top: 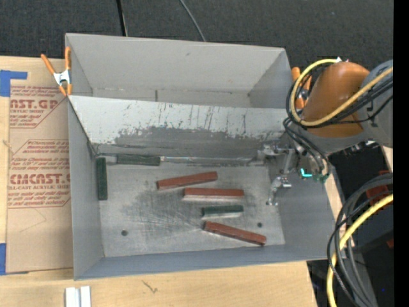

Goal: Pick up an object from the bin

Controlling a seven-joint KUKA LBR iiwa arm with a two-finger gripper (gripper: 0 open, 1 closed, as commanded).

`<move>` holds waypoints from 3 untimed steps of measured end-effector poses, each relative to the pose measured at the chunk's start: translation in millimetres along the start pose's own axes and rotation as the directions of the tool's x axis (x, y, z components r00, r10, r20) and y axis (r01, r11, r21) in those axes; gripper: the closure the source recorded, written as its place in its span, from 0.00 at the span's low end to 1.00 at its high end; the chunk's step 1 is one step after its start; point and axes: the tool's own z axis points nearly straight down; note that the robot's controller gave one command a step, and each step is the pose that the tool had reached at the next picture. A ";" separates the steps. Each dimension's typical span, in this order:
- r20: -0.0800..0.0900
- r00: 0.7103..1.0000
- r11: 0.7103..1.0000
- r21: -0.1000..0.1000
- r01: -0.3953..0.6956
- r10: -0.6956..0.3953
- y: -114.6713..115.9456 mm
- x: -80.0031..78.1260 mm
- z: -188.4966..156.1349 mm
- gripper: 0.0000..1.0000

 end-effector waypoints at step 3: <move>0.003 0.989 0.989 0.004 0.150 -0.150 66.0 -14.3 60.9 1.00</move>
Offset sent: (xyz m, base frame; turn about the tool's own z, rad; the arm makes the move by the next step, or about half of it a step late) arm 0.0130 0.0675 -0.0646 -0.1510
